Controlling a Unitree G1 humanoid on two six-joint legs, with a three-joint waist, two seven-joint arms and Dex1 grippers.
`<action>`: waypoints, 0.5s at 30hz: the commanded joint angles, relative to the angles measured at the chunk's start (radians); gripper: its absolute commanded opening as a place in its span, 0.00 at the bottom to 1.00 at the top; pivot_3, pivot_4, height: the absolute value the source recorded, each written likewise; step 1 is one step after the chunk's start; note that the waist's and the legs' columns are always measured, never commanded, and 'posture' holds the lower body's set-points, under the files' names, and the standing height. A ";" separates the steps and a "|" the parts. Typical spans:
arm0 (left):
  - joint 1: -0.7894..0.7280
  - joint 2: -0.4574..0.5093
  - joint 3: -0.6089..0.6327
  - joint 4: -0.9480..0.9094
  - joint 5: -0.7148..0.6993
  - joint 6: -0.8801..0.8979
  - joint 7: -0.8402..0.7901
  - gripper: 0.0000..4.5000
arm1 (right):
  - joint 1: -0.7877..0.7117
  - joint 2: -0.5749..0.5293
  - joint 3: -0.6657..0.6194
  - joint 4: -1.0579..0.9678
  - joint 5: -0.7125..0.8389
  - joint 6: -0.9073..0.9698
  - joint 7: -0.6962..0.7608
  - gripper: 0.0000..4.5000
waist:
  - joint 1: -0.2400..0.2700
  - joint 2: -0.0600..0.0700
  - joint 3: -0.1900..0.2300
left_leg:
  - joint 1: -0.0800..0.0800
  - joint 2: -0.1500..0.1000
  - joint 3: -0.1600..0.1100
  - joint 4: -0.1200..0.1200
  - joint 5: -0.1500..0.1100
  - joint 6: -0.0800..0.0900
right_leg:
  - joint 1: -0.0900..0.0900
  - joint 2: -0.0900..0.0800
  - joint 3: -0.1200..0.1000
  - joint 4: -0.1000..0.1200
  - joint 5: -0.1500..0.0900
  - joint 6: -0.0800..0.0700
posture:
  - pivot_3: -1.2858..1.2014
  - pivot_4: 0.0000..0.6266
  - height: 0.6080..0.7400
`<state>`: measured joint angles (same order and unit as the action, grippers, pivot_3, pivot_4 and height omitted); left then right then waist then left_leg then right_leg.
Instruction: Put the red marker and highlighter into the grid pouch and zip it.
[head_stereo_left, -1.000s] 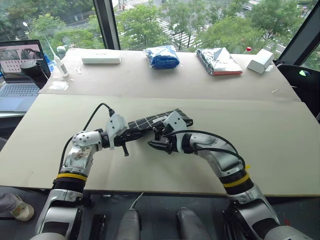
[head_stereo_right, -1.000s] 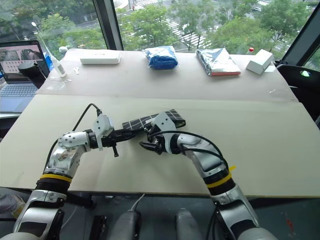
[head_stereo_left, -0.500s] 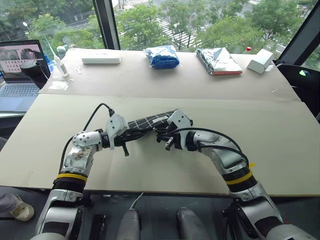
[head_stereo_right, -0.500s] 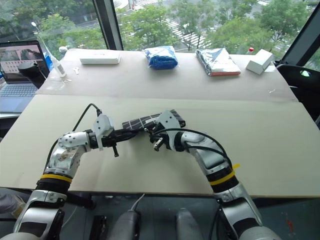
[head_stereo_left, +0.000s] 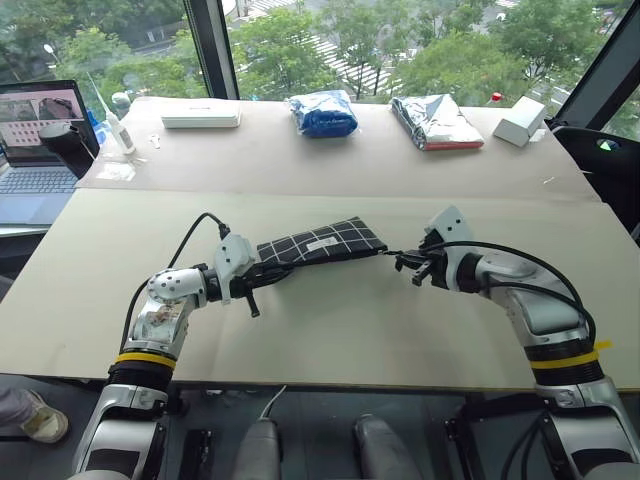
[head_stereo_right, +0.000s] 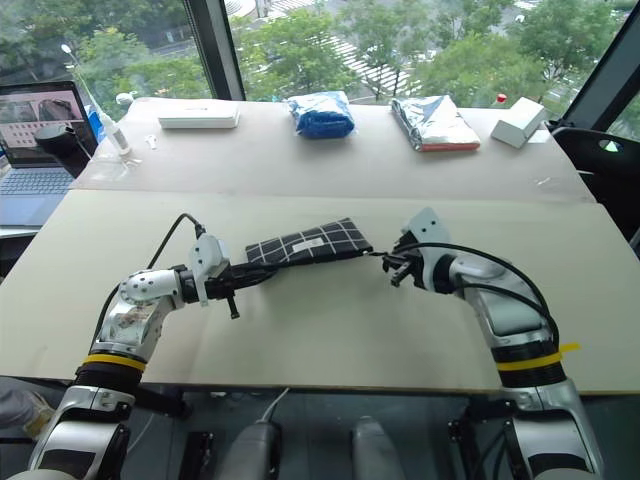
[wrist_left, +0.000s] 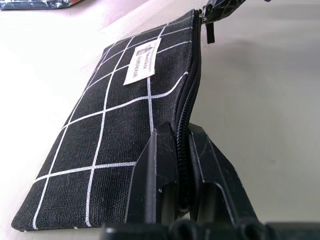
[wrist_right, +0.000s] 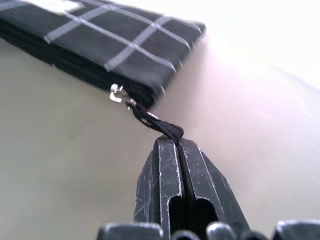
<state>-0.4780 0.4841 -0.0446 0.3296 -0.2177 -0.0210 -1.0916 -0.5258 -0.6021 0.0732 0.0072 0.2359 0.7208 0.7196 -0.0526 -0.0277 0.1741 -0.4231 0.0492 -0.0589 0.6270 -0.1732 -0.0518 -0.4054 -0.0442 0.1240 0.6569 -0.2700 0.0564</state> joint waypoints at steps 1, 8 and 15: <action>-0.015 0.006 0.014 -0.015 -0.013 -0.022 0.002 0.00 | 0.004 0.000 -0.002 -0.044 0.003 -0.014 0.007 0.00 | -0.001 0.000 0.000 | 0.000 0.000 0.000 0.000 0.000 0.000 | 0.000 0.000 0.000 0.000 0.000 0.000 | 0.52 0.24 1.00; -0.018 0.002 0.009 -0.017 -0.014 -0.022 -0.003 0.00 | 0.032 0.006 -0.022 -0.084 0.069 0.006 0.072 0.14 | 0.002 0.000 0.000 | 0.000 0.000 0.000 0.000 0.000 0.000 | 0.000 0.000 0.000 0.000 0.000 0.000 | 0.52 0.24 1.00; -0.021 -0.003 0.004 -0.011 -0.013 -0.028 -0.011 0.00 | 0.067 -0.064 -0.074 -0.076 0.120 0.058 0.138 0.65 | 0.008 0.000 0.000 | 0.000 0.000 0.000 0.001 0.000 0.000 | 0.000 0.000 0.000 0.000 0.000 0.000 | 0.52 0.24 1.00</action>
<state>-0.4789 0.4811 -0.0453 0.3313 -0.2176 -0.0222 -1.0960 -0.4736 -0.6367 0.0479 -0.0510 0.3110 0.7506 0.8257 -0.0448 -0.0277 0.1741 -0.4236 0.0492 -0.0590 0.6275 -0.1732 -0.0518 -0.4049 -0.0444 0.1238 0.6565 -0.2702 0.0568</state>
